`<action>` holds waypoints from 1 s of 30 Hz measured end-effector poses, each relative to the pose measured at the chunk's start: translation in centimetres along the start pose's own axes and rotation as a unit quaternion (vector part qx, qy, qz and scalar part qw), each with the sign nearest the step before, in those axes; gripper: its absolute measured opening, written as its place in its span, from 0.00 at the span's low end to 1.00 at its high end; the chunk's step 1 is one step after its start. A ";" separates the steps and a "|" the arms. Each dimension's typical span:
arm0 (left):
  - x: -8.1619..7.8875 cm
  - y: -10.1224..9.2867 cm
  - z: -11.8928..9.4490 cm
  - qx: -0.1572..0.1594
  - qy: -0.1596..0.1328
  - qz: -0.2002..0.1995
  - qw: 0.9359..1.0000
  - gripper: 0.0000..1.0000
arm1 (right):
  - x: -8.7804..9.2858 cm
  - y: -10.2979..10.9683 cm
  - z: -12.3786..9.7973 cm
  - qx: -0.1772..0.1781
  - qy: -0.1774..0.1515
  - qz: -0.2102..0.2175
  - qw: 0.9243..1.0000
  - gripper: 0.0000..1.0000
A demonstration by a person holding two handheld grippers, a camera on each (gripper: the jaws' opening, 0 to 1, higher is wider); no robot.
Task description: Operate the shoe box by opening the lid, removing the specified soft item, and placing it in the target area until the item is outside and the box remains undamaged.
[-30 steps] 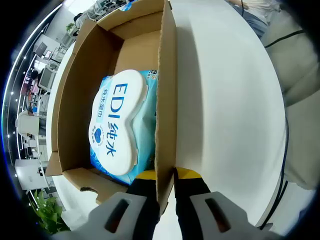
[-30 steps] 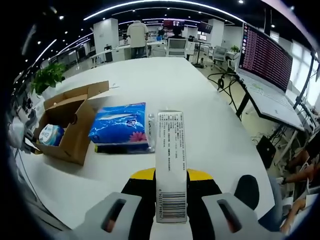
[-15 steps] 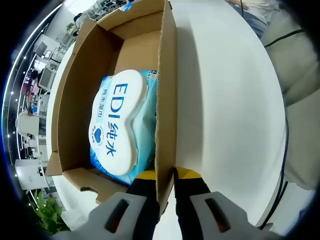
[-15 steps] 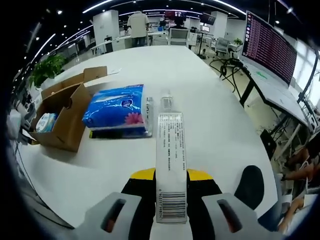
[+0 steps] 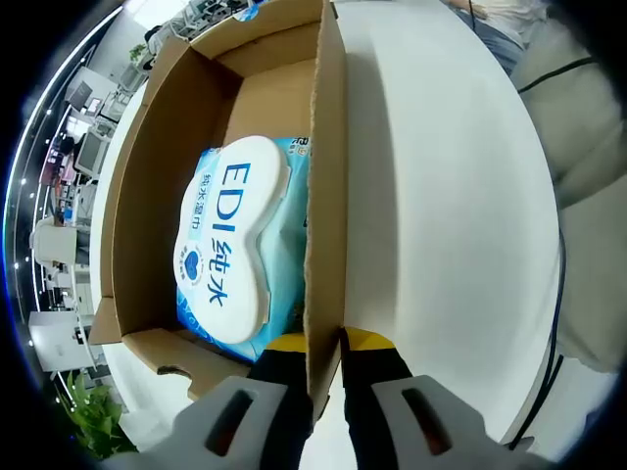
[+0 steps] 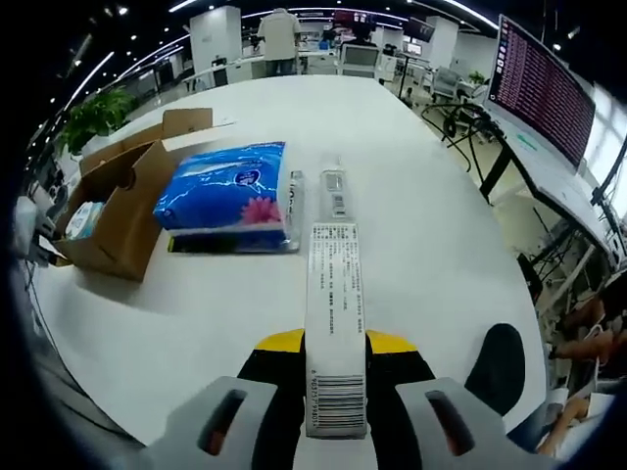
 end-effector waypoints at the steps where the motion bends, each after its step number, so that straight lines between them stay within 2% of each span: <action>1: 0.0 0.0 0.0 0.000 0.000 0.000 1.000 0.07 | 0.0 -0.1 0.1 0.000 0.002 -0.002 1.000 0.19; 4: 0.0 0.0 0.0 0.000 0.000 0.001 1.000 0.07 | 0.1 -0.2 0.3 0.002 0.005 -0.013 1.000 0.19; 15: 0.0 0.0 0.0 0.000 0.000 0.000 1.000 0.07 | -0.1 -0.5 0.5 -0.006 0.002 -0.008 1.000 0.19; 20: 0.0 0.0 0.0 0.000 0.000 0.000 1.000 0.07 | -0.2 -0.7 0.5 -0.024 0.001 -0.020 1.000 0.19; 30: 0.0 0.0 0.0 -0.001 0.000 0.000 1.000 0.07 | -0.2 -1.1 0.6 -0.024 0.008 -0.021 0.999 0.19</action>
Point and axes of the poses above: the point that each gripper's makers call its tool centre point, and the gripper's own axes: z roughly forward along the fingers, y roughly to its left, x roughly out of its underside, the point moved 10 cm from there along -z, roughly backward along the fingers, and after that the axes turned 6 degrees about -z, right-handed, at the moved point
